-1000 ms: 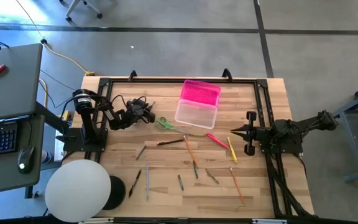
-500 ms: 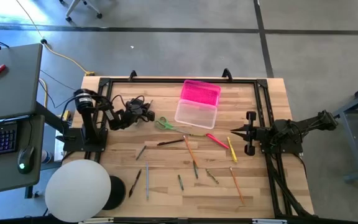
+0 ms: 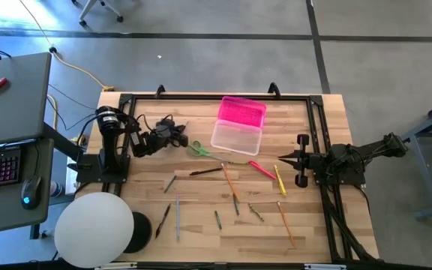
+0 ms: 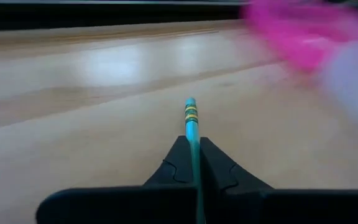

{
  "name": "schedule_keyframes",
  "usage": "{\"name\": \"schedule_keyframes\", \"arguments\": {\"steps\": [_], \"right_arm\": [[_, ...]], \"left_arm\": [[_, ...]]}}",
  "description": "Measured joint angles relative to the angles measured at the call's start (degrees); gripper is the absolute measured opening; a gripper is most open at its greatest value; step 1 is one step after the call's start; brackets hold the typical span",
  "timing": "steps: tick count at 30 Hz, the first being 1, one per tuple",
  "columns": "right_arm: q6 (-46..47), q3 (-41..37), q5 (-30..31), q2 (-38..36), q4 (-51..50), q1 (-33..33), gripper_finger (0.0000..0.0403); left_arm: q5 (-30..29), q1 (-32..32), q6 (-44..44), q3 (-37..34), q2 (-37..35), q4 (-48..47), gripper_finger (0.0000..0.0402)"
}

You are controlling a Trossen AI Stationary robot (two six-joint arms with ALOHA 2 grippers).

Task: Pick & place school supplies into a supply box
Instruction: Put the top blue pencil into the supply box

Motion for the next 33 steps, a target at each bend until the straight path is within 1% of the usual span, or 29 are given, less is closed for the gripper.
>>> {"name": "schedule_keyframes", "arguments": {"steps": [5,8,9,11,13,14,16,20,22,23,26,28,30,33], "right_arm": [[0.0,0.0,0.0,0.0,0.0,0.0,0.0],[-0.4,0.0,0.0,0.0,0.0,0.0,0.0],[-0.8,0.0,0.0,0.0,0.1,0.0,0.0],[-1.9,0.0,0.0,0.0,0.1,0.0,0.0],[-2.9,0.0,0.0,0.0,0.3,0.0,0.0],[-3.3,0.0,0.0,0.0,0.6,0.0,0.0],[-3.5,0.0,0.1,0.0,0.9,0.0,0.0],[-3.5,0.0,0.2,0.0,0.9,0.0,0.0],[-3.5,0.0,0.2,0.0,0.9,0.0,0.0],[-3.5,0.0,0.2,0.0,0.9,0.0,0.0],[-3.4,0.0,0.2,0.0,0.9,0.0,0.0],[-3.2,0.0,0.1,0.0,0.9,0.0,0.0],[-2.6,0.0,0.0,0.0,0.9,0.0,0.0],[-0.6,0.0,0.0,0.0,0.4,0.0,0.0]], "left_arm": [[8.7,0.0,3.6,1.8,-0.1,12.6,0.0027],[16.3,0.0,4.2,5.9,-0.2,13.9,0.0027],[19.2,0.0,4.3,7.9,-0.2,12.5,0.0027],[24.7,0.0,4.5,13.2,-0.2,5.8,0.0027],[29.3,-0.4,6.5,19.8,-0.2,-5.5,0.0027],[30.1,-1.0,8.3,23.5,-0.2,-11.8,0.0027],[30.2,-2.3,14.5,30.9,-0.2,-24.4,0.0027],[28.5,-5.0,26.3,46.0,-0.2,-47.4,0.0027],[28.3,-6.1,30.8,52.6,0.0,-56.6,0.0027],[28.0,-6.6,32.3,55.7,0.8,-59.3,0.0027],[26.7,-7.7,34.4,61.2,3.1,-62.8,0.0028],[27.1,-8.2,35.1,63.5,5.8,-60.8,0.0036],[27.1,-8.3,34.8,64.5,8.5,-60.1,0.0037],[27.1,-8.3,34.1,65.6,12.2,-58.7,0.0029]]}}
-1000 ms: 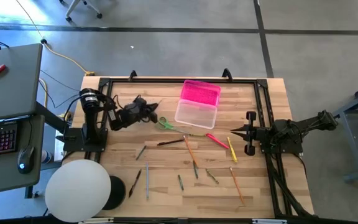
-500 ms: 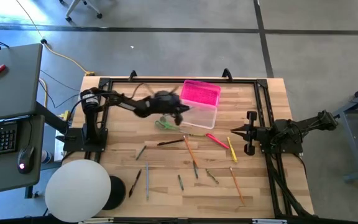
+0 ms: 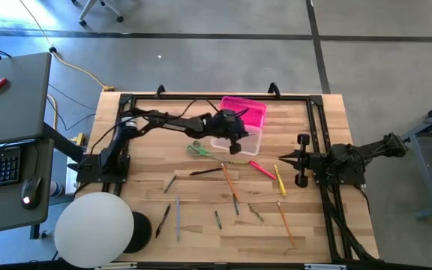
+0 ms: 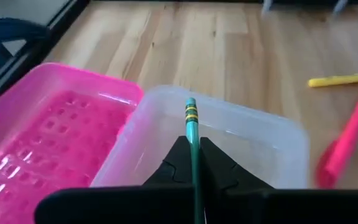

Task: Pick & place school supplies into a supply box
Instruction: Put the top blue pencil into the supply box, then put the yellow highlighter pen into the supply box

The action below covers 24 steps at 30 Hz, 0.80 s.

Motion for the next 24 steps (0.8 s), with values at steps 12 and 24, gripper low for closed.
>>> {"name": "schedule_keyframes", "arguments": {"steps": [12,24], "right_arm": [[6.7,0.0,-0.2,0.3,-1.8,0.0,0.0],[9.0,0.0,-0.2,0.3,9.8,0.0,0.0]], "left_arm": [[0.2,0.0,0.1,0.2,3.3,3.0,0.0091],[-1.7,0.0,0.1,2.0,1.9,0.1,0.0142]]}}
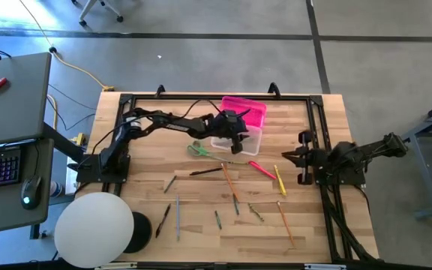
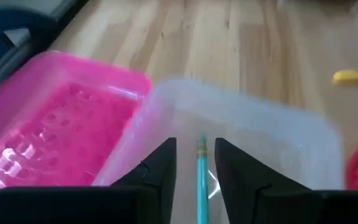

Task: Pick & place school supplies into a supply box
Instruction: Put the yellow highlighter pen into the supply box

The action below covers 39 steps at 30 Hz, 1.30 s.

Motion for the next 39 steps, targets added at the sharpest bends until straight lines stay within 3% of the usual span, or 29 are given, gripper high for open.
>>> {"name": "schedule_keyframes", "arguments": {"steps": [4,8,14,21,24,29,34,39], "right_arm": [[-1.0,0.0,0.1,0.0,4.4,0.0,0.0],[6.2,0.0,0.0,0.0,10.1,0.0,0.0],[4.9,0.0,3.6,0.4,11.1,0.0,0.0],[4.3,0.0,5.5,0.4,16.2,0.0,0.0],[-1.1,0.0,8.4,0.4,20.0,0.0,0.0],[7.6,0.0,14.7,1.9,12.8,0.0,0.0],[14.1,0.0,25.4,9.5,5.9,0.0,0.0007],[14.2,3.9,28.8,18.5,6.0,0.0,0.0041]], "left_arm": [[0.1,0.0,2.9,3.3,-4.6,-4.4,0.0146],[-1.0,0.0,6.4,6.9,-9.3,-11.4,0.0147],[-5.3,1.2,8.7,11.2,-15.4,-16.9,0.0147],[-14.2,1.1,8.7,12.0,-22.0,-26.2,0.0147],[-18.3,1.1,8.7,12.1,-23.9,-29.6,0.0147],[-25.6,1.1,7.9,12.0,-26.1,-35.1,0.0147],[-29.3,1.1,6.1,12.0,-26.2,-35.6,0.0147],[-29.5,1.2,5.8,12.0,-26.0,-34.8,0.0147]]}}
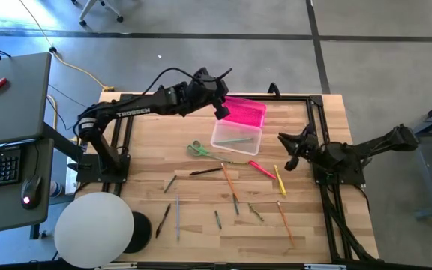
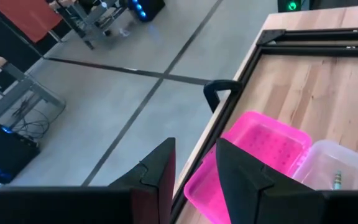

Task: Pick & place school supplies into a supply box
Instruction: Put the yellow highlighter pen into the supply box

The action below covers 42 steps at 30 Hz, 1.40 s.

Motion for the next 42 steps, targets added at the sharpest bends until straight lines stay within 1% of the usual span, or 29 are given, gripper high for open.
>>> {"name": "schedule_keyframes", "arguments": {"steps": [3,4,5,7,11,13,16,18,24,27,30,35,39,42], "right_arm": [[0.5,5.2,1.9,5.2,-3.1,0.0,0.007],[2.2,7.1,2.8,7.1,-4.8,0.0,0.0079],[5.2,8.6,3.3,9.0,-7.4,0.0,0.0086],[14.1,10.9,3.3,13.2,-13.1,0.0,0.0097],[37.7,12.8,-1.2,21.5,-22.6,1.0,0.0102],[45.1,13.1,-2.8,25.4,-24.8,2.5,0.0103],[51.1,13.0,-1.7,30.2,-26.9,4.8,0.0103],[55.5,13.0,-2.1,32.1,-27.3,5.9,0.0103],[68.0,13.1,-10.2,35.5,-30.5,8.9,0.0103],[72.8,13.1,-12.7,35.9,-34.1,10.4,0.0103],[75.1,13.1,-13.8,35.8,-38.5,11.2,0.0103],[78.4,13.1,-13.5,35.8,-44.7,11.3,0.0103],[79.2,13.1,-10.4,37.3,-45.3,11.2,0.0103],[78.4,13.1,-11.4,39.7,-45.2,11.2,0.0103]], "left_arm": [[0.0,0.0,-0.1,0.0,0.0,0.3,0.0147],[-0.3,0.0,-0.2,0.0,0.0,0.6,0.0147],[-0.8,0.0,-0.3,0.0,0.0,0.8,0.0147],[-2.1,0.0,-0.3,0.0,0.0,1.4,0.0147],[-3.1,0.0,-0.3,0.0,0.0,1.8,0.0147],[-3.1,0.0,-0.3,0.0,0.0,1.9,0.0147],[-3.1,0.0,-0.3,0.0,0.0,2.1,0.0147],[-3.1,0.0,-0.3,0.0,0.0,1.9,0.0147],[-3.0,0.0,-0.3,0.0,0.0,1.3,0.0147],[-3.0,0.0,-0.3,0.0,0.0,1.3,0.0147],[-2.8,0.0,-1.2,0.0,0.0,1.3,0.0147],[-2.8,0.0,-2.0,0.0,0.0,1.3,0.0147],[-2.8,0.0,-2.6,0.0,0.0,1.3,0.0147],[-2.6,0.0,-3.2,0.0,0.0,1.3,0.0147]]}}
